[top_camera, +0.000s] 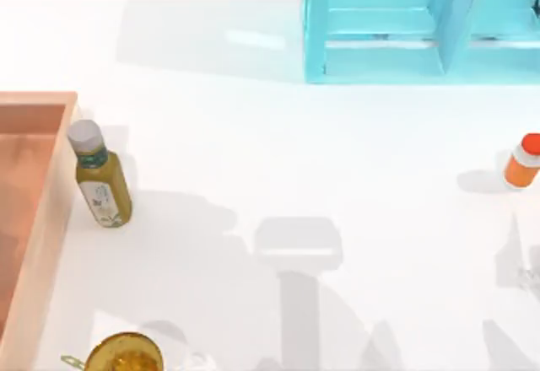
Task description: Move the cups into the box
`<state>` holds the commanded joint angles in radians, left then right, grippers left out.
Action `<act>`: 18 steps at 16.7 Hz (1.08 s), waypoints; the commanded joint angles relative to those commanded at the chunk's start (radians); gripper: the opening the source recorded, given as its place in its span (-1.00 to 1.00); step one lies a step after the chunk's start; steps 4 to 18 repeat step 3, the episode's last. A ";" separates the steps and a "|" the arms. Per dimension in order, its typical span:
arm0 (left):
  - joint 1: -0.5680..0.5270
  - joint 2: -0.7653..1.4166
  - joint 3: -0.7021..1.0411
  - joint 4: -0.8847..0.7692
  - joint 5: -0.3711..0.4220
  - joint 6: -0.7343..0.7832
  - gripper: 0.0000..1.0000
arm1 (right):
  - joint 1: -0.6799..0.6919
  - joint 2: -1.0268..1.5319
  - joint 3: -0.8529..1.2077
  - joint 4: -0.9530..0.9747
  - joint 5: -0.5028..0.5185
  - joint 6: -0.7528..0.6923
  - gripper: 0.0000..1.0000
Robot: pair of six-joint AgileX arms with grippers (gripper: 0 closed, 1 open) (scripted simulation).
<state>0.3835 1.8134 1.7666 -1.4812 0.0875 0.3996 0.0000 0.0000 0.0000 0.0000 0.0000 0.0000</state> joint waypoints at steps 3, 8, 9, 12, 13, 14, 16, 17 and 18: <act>0.002 0.001 0.029 -0.030 -0.002 -0.003 1.00 | 0.000 0.000 0.000 0.000 0.000 0.000 1.00; 0.002 0.001 0.029 -0.030 -0.002 -0.003 1.00 | 0.000 0.000 0.000 0.000 0.000 0.000 1.00; 0.002 0.001 0.029 -0.030 -0.002 -0.003 1.00 | 0.000 0.000 0.000 0.000 0.000 0.000 1.00; 0.002 0.001 0.029 -0.030 -0.002 -0.003 1.00 | 0.000 0.000 0.000 0.000 0.000 0.000 1.00; 0.002 0.001 0.029 -0.030 -0.002 -0.003 1.00 | 0.000 0.000 0.000 0.000 0.000 0.000 1.00; 0.002 0.001 0.029 -0.030 -0.002 -0.003 1.00 | 0.000 0.000 0.000 0.000 0.000 0.000 1.00; 0.002 0.001 0.029 -0.030 -0.002 -0.003 1.00 | 0.000 0.000 0.000 0.000 0.000 0.000 1.00; 0.002 0.001 0.029 -0.030 -0.002 -0.003 1.00 | 0.000 0.000 0.000 0.000 0.000 0.000 1.00; 0.002 0.001 0.029 -0.030 -0.002 -0.003 1.00 | 0.000 0.000 0.000 0.000 0.000 0.000 1.00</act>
